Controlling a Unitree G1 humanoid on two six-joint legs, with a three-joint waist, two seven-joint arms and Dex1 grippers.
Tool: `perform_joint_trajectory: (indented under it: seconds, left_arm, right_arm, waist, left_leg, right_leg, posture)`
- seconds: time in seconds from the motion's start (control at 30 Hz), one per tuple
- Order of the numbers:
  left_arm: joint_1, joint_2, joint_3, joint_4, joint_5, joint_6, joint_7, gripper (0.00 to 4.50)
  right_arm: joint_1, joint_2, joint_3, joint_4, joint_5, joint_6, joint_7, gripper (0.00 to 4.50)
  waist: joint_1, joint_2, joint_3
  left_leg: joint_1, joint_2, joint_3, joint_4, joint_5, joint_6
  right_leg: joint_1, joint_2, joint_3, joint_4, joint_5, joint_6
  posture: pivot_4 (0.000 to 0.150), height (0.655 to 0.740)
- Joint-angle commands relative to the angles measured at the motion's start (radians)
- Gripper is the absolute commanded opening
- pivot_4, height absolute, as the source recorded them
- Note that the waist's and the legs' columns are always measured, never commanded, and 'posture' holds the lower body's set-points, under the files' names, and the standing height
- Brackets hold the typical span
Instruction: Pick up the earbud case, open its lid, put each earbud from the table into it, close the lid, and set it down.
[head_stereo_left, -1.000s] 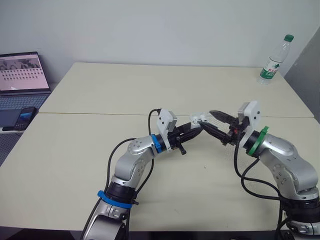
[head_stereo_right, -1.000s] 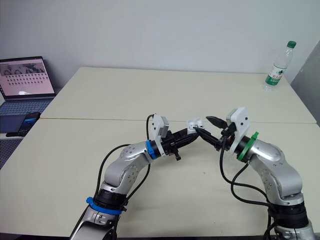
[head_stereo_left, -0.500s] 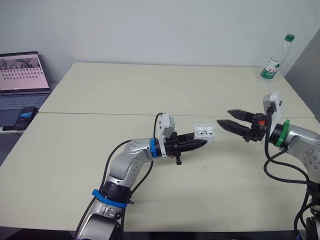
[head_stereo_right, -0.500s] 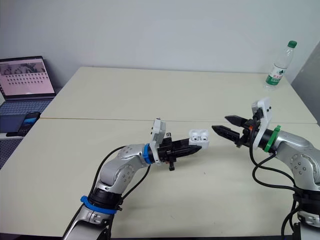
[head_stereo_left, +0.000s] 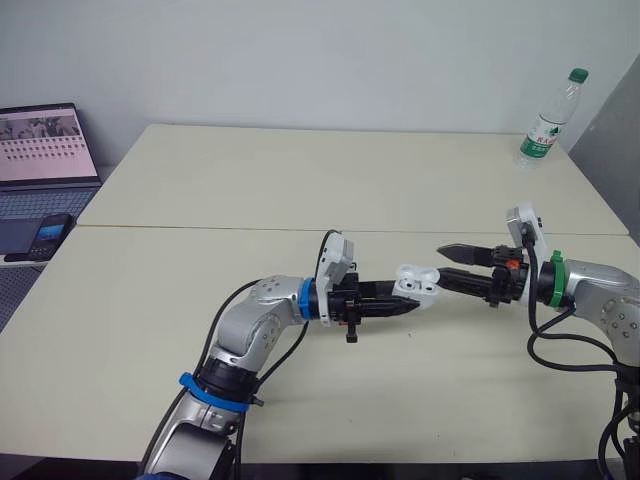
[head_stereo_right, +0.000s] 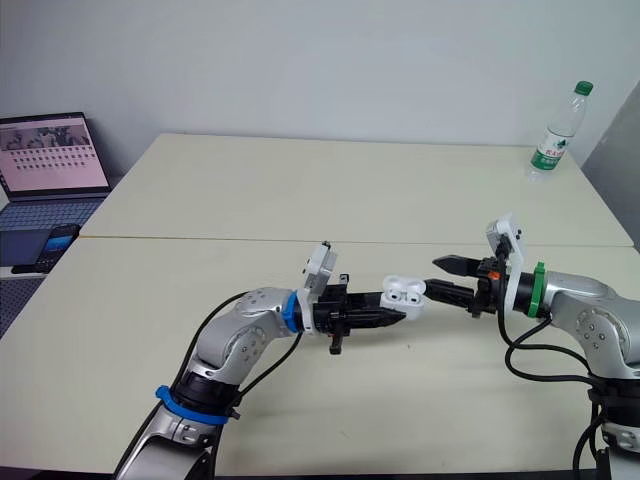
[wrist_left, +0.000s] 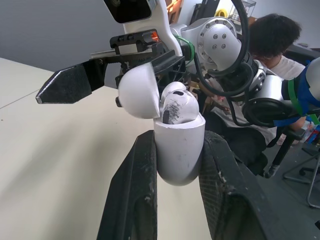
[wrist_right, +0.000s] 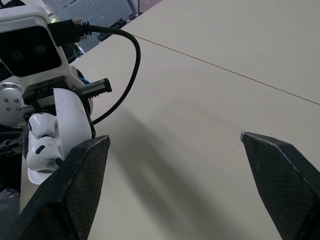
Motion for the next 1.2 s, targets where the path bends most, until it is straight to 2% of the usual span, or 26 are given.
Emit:
perform_joint_trajectory:
  seconds: [0.03, 0.13, 0.4, 0.87, 1.03, 1.2]
  left_arm:
    - [-0.007, -0.004, -0.014, -0.03, -0.001, -0.009, -0.003, 0.74]
    - [-0.007, -0.002, -0.017, -0.03, 0.001, -0.009, -0.003, 0.74]
    - [-0.008, -0.003, -0.023, -0.027, 0.001, -0.01, 0.002, 0.74]
    - [-0.004, -0.011, -0.023, -0.01, 0.01, -0.019, 0.004, 0.74]
    - [0.001, -0.017, -0.014, -0.007, 0.028, -0.034, 0.03, 0.74]
    - [-0.021, -0.025, 0.032, 0.056, 0.127, -0.155, 0.152, 0.74]
  right_arm:
    - [-0.028, 0.005, -0.022, -0.037, 0.046, 0.011, 0.011, 4.01]
    - [-0.025, 0.005, -0.028, -0.048, 0.066, 0.02, 0.01, 3.12]
    - [0.005, -0.013, -0.052, -0.081, 0.118, 0.039, 0.02, 0.11]
    - [0.057, -0.08, -0.109, -0.147, 0.301, 0.112, 0.121, 0.05]
    - [0.077, -0.098, -0.105, -0.134, 0.245, 0.071, 0.107, 0.05]
    - [0.132, -0.076, -0.119, -0.104, 0.087, -0.069, 0.037, 0.05]
  waist:
    - [0.0, 0.0, 0.0]
    - [0.0, 0.0, 0.0]
    - [0.001, 0.0, 0.0]
    - [0.001, 0.0, 0.0]
    - [0.001, 0.0, 0.0]
    - [0.002, 0.0, 0.0]
  left_leg:
    - [0.0, 0.0, 0.0, 0.0, 0.0, 0.0]
    - [0.0, 0.0, 0.0, 0.0, 0.0, 0.0]
    - [0.0, 0.0, 0.0, 0.0, 0.0, 0.0]
    - [-0.001, 0.0, -0.001, 0.0, 0.0, 0.0]
    - [-0.001, 0.0, -0.001, 0.0, 0.0, 0.0]
    - [-0.001, 0.0, -0.002, 0.0, 0.0, 0.0]
  right_leg:
    - [0.0, 0.0, 0.0, 0.0, 0.0, 0.0]
    - [0.0, 0.0, 0.0, 0.0, 0.0, 0.0]
    - [0.0, 0.0, 0.0, 0.0, 0.0, 0.0]
    - [0.0, 0.0, -0.001, 0.0, 0.0, 0.0]
    - [0.0, 0.0, -0.002, -0.001, 0.0, 0.0]
    - [0.0, 0.0, -0.002, -0.001, 0.0, 0.0]
  posture:
    - [0.15, 0.7362]
    - [0.15, 0.7362]
    - [0.15, 0.7362]
    - [0.15, 0.7362]
    - [0.15, 0.7362]
    - [0.15, 0.7362]
